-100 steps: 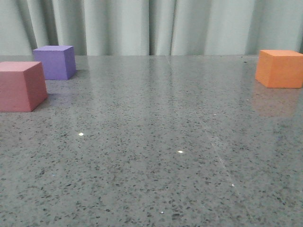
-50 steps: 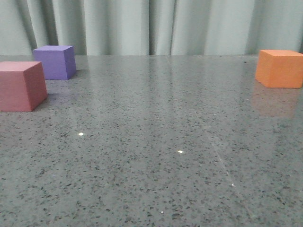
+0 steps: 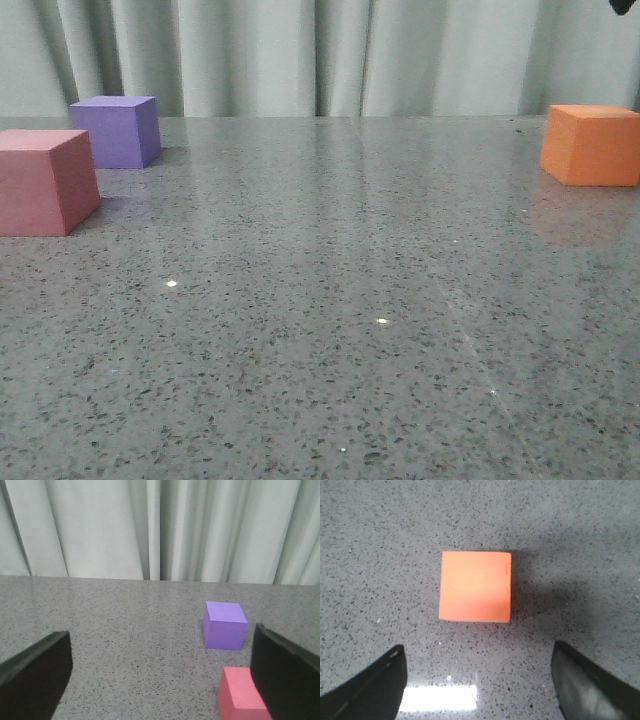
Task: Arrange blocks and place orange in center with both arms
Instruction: 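Lower the right gripper over the orange cube and close on it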
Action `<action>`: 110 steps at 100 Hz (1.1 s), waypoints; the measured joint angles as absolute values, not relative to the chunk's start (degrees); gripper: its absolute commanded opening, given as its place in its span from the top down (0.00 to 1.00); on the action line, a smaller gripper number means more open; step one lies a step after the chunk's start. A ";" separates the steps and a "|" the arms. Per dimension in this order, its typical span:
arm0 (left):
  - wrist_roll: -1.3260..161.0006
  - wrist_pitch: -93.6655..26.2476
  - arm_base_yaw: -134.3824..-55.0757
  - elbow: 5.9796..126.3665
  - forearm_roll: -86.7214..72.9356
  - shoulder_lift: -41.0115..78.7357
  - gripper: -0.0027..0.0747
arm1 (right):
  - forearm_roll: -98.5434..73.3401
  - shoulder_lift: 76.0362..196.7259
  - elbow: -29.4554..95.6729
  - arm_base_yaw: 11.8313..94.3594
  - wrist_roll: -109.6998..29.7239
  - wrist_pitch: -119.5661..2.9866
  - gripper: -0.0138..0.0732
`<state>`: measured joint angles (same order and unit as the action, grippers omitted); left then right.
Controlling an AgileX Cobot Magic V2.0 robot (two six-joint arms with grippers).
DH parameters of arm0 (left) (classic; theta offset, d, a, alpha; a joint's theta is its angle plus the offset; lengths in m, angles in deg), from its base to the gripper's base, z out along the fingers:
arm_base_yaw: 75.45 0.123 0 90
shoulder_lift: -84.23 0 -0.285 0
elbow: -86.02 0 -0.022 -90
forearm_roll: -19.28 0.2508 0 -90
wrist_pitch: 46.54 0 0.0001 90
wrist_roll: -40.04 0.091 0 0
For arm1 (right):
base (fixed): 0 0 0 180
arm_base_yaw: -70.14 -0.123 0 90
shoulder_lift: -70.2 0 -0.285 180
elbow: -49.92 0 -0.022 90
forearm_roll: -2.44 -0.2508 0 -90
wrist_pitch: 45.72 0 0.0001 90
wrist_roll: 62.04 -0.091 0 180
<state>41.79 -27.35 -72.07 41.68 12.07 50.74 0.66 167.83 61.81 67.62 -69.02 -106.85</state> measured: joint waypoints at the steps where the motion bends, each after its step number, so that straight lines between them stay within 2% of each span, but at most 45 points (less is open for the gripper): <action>1: 41.79 -27.35 -72.07 41.68 12.07 50.74 0.07 | 0.66 168.06 62.06 67.62 -69.12 -106.83 0.16; 39: 41.79 -27.61 -72.07 41.68 12.07 50.74 0.07 | -0.70 177.26 63.94 67.62 -70.08 -105.15 0.16; 110: 41.79 -27.61 -72.07 41.68 12.07 50.74 0.07 | -1.28 185.08 64.15 67.62 -70.20 -102.01 0.16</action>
<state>41.79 -27.61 -72.07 41.68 12.07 50.74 -1.28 185.08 64.15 67.62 -70.20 -102.01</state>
